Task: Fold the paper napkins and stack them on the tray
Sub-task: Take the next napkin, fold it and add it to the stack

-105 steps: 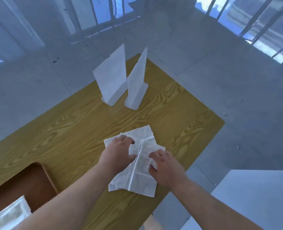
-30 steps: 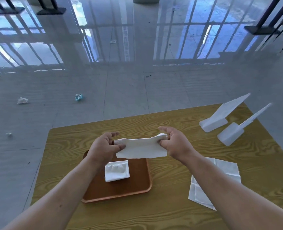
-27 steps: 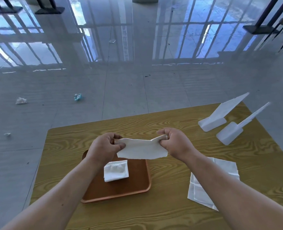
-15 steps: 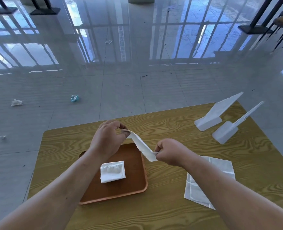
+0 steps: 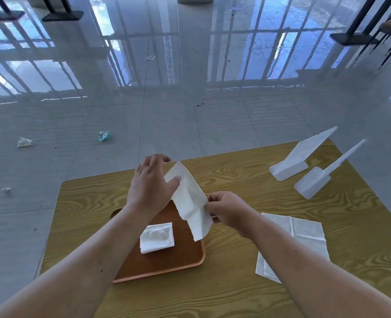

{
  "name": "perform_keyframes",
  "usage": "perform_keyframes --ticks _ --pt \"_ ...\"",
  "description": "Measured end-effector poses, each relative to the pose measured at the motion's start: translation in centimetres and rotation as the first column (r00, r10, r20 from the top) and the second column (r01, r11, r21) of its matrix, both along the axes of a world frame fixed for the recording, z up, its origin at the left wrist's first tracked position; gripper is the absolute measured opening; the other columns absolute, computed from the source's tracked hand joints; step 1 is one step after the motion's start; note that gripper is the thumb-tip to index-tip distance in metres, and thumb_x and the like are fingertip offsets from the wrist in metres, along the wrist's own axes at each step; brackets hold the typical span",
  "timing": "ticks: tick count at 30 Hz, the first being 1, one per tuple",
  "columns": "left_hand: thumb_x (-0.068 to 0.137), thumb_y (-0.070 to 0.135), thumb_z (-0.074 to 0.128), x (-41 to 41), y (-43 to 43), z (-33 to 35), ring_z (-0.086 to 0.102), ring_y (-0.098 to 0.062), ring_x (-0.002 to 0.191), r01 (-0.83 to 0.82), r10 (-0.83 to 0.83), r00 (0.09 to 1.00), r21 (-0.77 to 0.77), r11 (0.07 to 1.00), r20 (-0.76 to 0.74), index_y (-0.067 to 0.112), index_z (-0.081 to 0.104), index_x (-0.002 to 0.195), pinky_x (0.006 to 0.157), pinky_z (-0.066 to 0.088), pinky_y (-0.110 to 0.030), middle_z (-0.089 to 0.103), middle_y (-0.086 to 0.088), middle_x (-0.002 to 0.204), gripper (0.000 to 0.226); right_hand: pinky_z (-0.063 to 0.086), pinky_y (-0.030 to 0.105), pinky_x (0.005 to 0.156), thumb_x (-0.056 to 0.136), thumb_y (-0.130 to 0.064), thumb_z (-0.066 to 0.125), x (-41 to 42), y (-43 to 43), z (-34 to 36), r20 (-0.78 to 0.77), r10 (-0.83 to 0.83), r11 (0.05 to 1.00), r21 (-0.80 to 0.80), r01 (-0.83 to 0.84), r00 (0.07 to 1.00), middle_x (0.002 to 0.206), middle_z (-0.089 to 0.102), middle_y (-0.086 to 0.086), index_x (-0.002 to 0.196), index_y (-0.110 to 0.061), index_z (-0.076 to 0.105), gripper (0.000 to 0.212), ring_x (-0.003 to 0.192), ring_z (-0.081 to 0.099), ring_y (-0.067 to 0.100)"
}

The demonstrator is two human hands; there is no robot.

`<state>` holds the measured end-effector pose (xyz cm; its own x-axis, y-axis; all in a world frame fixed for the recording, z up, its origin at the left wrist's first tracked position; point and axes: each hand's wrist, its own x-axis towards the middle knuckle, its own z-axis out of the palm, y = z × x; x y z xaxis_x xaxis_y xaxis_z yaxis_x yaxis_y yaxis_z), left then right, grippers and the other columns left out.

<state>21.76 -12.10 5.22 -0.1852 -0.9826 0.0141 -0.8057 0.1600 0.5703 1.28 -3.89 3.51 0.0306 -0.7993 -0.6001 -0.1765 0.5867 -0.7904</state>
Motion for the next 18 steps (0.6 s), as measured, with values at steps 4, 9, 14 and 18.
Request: perform_keyframes --ticks 4,9,14,18 --pt "0.079 0.079 0.067 1.4 0.8 -1.5 0.065 -0.018 0.107 -0.166 0.181 0.983 0.299 0.94 -0.022 0.023 0.041 0.145 0.081 0.048 -0.03 0.064 0.0 0.129 0.091 0.06 0.046 0.091 0.097 0.001 0.05 0.5 -0.1 0.1 0.32 -0.168 0.985 0.089 0.147 0.932 0.097 0.075 0.015 0.107 0.002 0.071 0.023 0.09 0.07 0.029" --pt "0.05 0.107 0.05 2.8 2.4 -2.4 0.075 -0.02 0.076 0.101 0.273 0.922 0.85 0.518 -0.275 0.027 0.061 0.124 0.076 0.055 -0.037 0.081 -0.005 0.088 0.109 0.055 0.046 0.088 0.099 0.001 0.048 1.1 -0.5 0.3 0.429 -0.214 0.977 0.08 0.199 0.877 0.101 0.07 0.018 0.099 -0.006 0.069 0.021 0.093 0.065 0.031" --pt "0.056 0.093 0.072 2.7 3.4 -3.2 0.071 -0.02 0.088 0.248 0.32 0.826 0.809 0.533 -0.464 0.03 0.064 0.129 0.085 0.055 -0.038 0.076 -0.007 0.106 0.096 0.056 0.049 0.097 0.101 -0.001 0.05 1.5 -1.1 0.1 0.499 -0.279 0.958 0.085 0.275 0.82 0.105 0.074 0.018 0.113 -0.001 0.07 0.023 0.098 0.071 0.031" --pt "0.066 0.094 0.058 2.7 3.8 -3.1 0.072 -0.022 0.091 0.232 0.358 0.851 0.886 0.401 -0.384 0.036 0.056 0.118 0.082 0.058 -0.038 0.082 -0.01 0.114 0.078 0.051 0.052 0.104 0.1 -0.001 0.049 1.6 -1.4 0.1 0.544 -0.306 0.947 0.085 0.311 0.782 0.105 0.075 0.018 0.103 -0.004 0.072 0.023 0.102 0.07 0.034"
